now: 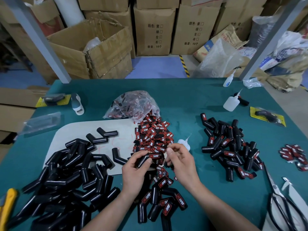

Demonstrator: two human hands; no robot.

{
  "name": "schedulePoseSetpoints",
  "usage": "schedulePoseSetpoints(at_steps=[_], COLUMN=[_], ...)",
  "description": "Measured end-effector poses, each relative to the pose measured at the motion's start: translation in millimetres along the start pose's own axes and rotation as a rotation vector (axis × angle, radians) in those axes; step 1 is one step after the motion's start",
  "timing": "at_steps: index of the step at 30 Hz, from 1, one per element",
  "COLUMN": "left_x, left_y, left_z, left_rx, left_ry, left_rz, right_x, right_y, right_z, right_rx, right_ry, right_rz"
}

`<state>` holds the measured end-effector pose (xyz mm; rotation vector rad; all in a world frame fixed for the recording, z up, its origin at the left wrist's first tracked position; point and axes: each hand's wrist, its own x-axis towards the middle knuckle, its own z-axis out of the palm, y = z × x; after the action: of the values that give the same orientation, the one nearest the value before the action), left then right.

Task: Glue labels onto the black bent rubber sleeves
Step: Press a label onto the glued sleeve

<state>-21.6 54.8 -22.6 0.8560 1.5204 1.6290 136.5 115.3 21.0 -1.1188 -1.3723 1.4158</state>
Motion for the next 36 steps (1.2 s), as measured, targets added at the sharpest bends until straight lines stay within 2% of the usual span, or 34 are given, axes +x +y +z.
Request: schedulePoseSetpoints(at_steps=[5, 13, 26, 33, 36], left_x=[1, -4, -7, -3, -1], left_y=[-1, 3, 5, 4, 2], left_z=[-1, 3, 2, 0, 0], left_rx=[0.021, 0.039, -0.042, -0.066, -0.064], left_ry=[0.006, -0.027, -0.068, -0.052, -0.015], left_rz=[-0.044, 0.03, 0.063, -0.017, -0.054], right_x=[-5, -4, -3, -2, -1], right_y=[7, 14, 23, 24, 23], right_z=[5, 7, 8, 8, 8], right_rx=[-0.039, -0.053, 0.135, 0.165, 0.214], right_ry=[-0.067, -0.141, -0.146, -0.189, -0.155], right_rz=[0.109, 0.2, 0.236, 0.205, 0.212])
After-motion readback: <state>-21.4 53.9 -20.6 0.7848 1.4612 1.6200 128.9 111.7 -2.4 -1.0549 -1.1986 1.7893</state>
